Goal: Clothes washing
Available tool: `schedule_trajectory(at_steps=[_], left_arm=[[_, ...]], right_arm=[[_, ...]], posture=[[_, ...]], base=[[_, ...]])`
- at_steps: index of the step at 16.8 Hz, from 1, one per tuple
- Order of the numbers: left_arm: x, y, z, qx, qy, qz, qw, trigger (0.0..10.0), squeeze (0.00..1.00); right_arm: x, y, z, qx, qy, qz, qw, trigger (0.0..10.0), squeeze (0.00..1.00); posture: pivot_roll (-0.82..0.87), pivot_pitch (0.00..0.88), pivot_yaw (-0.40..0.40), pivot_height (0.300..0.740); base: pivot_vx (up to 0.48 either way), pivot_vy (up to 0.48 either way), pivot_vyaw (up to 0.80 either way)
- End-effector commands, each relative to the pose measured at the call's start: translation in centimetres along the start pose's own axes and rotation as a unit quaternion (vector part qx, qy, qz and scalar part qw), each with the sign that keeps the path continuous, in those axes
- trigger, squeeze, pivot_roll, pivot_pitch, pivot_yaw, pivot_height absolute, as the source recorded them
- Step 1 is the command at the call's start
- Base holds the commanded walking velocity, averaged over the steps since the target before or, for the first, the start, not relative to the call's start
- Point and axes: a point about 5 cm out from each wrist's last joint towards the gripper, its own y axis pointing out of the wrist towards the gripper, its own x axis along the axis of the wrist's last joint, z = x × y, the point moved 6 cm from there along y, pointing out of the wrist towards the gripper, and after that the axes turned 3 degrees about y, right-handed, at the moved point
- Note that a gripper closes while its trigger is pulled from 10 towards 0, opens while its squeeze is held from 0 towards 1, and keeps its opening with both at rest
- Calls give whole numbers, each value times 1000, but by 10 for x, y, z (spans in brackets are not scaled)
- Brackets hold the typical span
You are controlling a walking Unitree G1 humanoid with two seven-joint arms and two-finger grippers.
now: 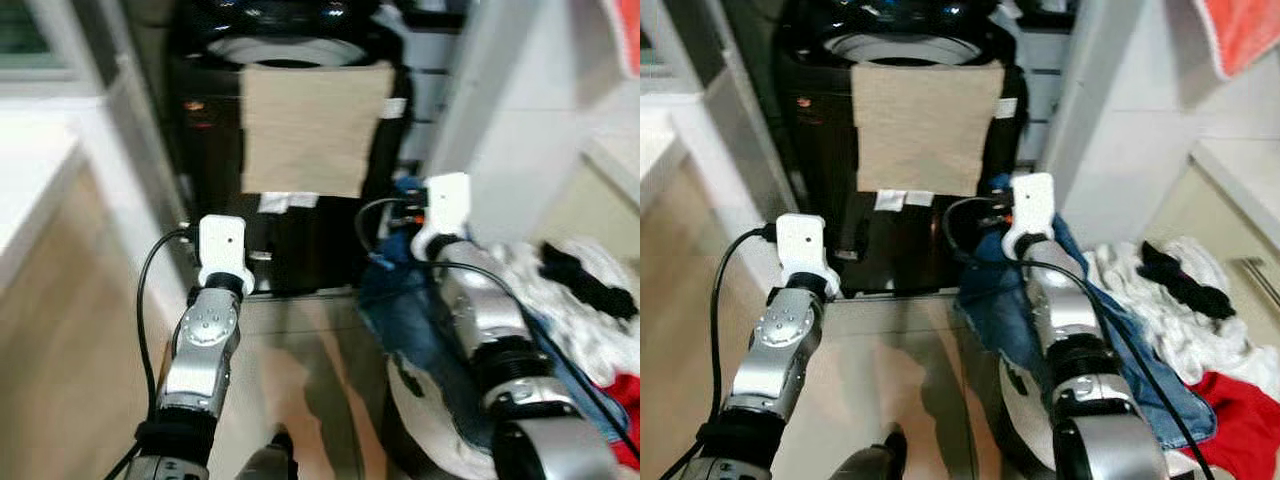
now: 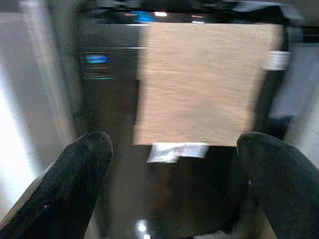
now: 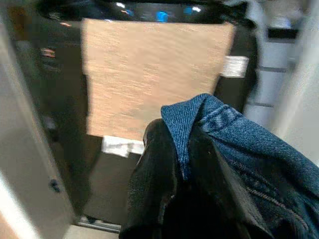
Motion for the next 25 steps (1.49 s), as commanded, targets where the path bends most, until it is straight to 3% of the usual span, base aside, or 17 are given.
schedule_trajectory(at_steps=[1,6,7,9,11,13,18,20,25], left_arm=[[1,-3,22,40,6,0,999,10000,0],[12,-10,40,92,7,-13,996,10000,0],[4,-10,23,60,14,3,998,10000,0],[-1,-9,17,40,21,16,999,10000,0],[13,-6,-2,-27,11,-16,999,10000,0],[23,-4,-11,-57,14,-33,998,10000,0],[44,4,-20,-81,15,-69,994,10000,0],[46,5,-25,-92,17,-74,993,10000,0],[47,3,-30,-102,19,-79,991,10000,0]], right_arm=[[-3,-6,-19,-36,2,-2,999,0,0],[-12,-14,-33,-63,-6,0,998,0,0],[-15,-13,-28,-61,10,-1,998,0,0],[-16,-13,-26,-61,3,2,998,0,0],[-10,-14,-28,-76,-23,-20,997,0,0],[10,-14,-35,-108,-29,-67,992,0,0],[85,10,-33,-99,-14,-151,983,0,0],[120,14,-34,-94,-34,-196,975,0,0],[127,14,-39,-102,-36,-204,973,0,0]], posture=[[23,0,-33,740],[26,0,-35,740],[35,0,-41,740],[35,0,-41,740],[37,0,-42,740],[29,0,-35,740],[18,0,-26,740],[17,0,-30,740],[26,0,-43,740]], base=[[0,0,794],[0,0,794],[0,0,756],[0,0,712],[148,0,0],[461,0,0],[464,0,0],[463,0,0],[466,0,0]])
